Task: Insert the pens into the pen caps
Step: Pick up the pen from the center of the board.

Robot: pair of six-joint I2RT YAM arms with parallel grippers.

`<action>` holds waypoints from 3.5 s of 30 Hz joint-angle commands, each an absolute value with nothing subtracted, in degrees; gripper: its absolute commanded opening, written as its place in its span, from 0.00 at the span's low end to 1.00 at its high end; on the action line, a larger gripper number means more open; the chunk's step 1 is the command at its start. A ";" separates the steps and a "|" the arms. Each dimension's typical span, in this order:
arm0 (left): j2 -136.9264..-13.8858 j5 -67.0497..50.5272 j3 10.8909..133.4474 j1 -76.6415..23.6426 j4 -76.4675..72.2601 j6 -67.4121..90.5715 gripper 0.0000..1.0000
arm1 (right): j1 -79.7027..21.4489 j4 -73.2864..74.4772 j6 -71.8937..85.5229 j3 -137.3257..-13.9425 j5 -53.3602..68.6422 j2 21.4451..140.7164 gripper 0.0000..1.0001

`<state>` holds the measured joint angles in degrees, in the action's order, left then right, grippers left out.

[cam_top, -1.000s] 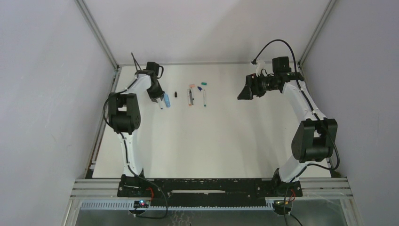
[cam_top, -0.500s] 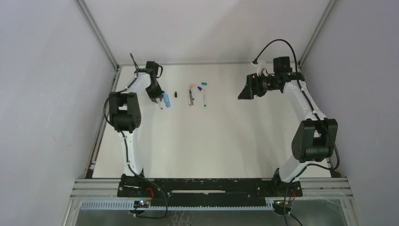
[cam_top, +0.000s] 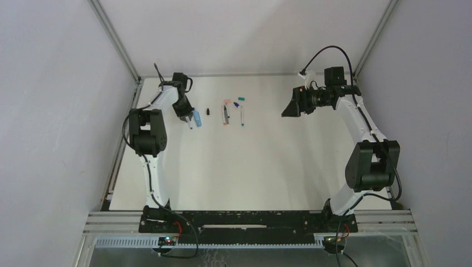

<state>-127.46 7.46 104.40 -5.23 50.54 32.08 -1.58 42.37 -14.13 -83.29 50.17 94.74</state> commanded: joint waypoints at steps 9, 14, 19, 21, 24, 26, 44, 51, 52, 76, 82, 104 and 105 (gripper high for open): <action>-125.60 2.59 104.26 -3.12 46.67 35.65 0.24 | -1.24 40.95 -13.25 -83.41 51.86 94.32 0.79; -126.13 1.97 104.19 -1.44 46.56 35.89 0.27 | -0.72 40.91 -13.27 -83.33 51.94 94.26 0.79; -128.23 0.44 106.61 -1.32 48.71 35.42 0.30 | -0.44 40.86 -13.11 -83.45 52.10 94.31 0.79; -129.24 -1.14 108.28 -1.32 50.34 35.34 0.30 | -0.44 40.90 -13.08 -83.56 52.18 94.32 0.79; -131.06 -1.79 111.64 -1.40 53.56 34.75 0.32 | -0.44 40.96 -13.10 -83.82 52.36 94.31 0.78; -130.64 -0.89 111.63 -1.48 53.83 34.31 0.32 | -0.43 40.95 -13.10 -83.85 52.45 94.31 0.79; -121.08 3.94 107.23 -1.67 48.31 31.18 0.32 | 0.98 40.08 -12.57 -82.62 53.70 93.60 0.78; -126.39 3.41 104.71 -2.62 47.33 29.94 0.32 | 1.11 39.98 -12.74 -82.01 53.36 92.91 0.78; -126.43 3.59 104.80 -2.60 47.31 29.93 0.32 | 1.12 39.99 -12.73 -81.93 53.35 92.86 0.78; -131.47 5.12 113.78 -3.82 54.77 29.87 0.31 | 2.17 39.93 -12.28 -82.42 54.14 92.38 0.78; -130.13 5.76 111.60 -4.16 54.98 30.84 0.29 | 3.43 40.41 -12.22 -83.17 54.64 91.95 0.77; -126.67 3.53 104.35 -4.83 55.46 33.33 0.16 | 6.54 40.17 -11.25 -83.41 57.28 90.97 0.76; -126.54 3.19 104.09 -4.95 55.52 33.31 0.14 | 6.71 40.18 -11.21 -83.41 57.37 90.85 0.76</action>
